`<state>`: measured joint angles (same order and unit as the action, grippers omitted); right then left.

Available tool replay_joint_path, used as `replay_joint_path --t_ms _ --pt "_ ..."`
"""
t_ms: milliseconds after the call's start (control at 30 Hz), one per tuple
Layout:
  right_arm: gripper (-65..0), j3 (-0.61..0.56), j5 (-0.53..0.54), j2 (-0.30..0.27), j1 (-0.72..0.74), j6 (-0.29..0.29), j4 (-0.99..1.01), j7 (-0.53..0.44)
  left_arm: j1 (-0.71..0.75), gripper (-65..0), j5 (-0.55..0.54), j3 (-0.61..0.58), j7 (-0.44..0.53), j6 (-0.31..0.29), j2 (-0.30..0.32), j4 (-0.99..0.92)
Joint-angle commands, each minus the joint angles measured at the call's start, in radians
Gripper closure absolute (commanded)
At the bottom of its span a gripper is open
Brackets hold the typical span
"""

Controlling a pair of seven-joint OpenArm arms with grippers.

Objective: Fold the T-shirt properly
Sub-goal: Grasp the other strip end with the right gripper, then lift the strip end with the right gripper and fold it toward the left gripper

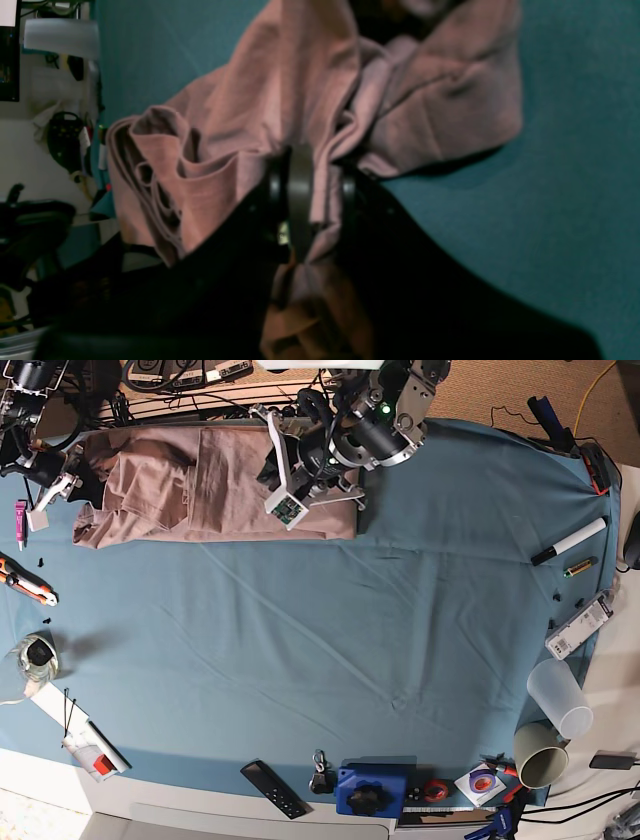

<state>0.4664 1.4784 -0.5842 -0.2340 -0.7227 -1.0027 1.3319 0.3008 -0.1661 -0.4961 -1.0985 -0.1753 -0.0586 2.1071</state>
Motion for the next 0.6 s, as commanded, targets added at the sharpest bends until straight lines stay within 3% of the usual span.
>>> replay_joint_path --t_ms 0,300,467,567 --pt "0.0 0.006 0.005 0.008 -0.015 0.025 -0.01 0.064 -0.004 -8.4 -0.013 -0.005 0.016 -0.004 -0.013 0.019" --pt "0.0 0.265 0.005 0.009 -0.015 0.025 -0.262 0.064 0.021 -8.4 0.038 -0.005 0.006 0.0 -0.013 0.091" --pt "0.0 0.288 0.005 0.019 -0.015 0.025 -0.425 0.064 0.063 -8.4 0.106 -0.005 0.019 0.004 0.016 0.173" --pt "0.0 0.288 0.005 0.06 -0.016 0.025 -0.519 0.064 0.082 -8.4 0.18 -0.005 0.028 0.055 0.046 0.218"
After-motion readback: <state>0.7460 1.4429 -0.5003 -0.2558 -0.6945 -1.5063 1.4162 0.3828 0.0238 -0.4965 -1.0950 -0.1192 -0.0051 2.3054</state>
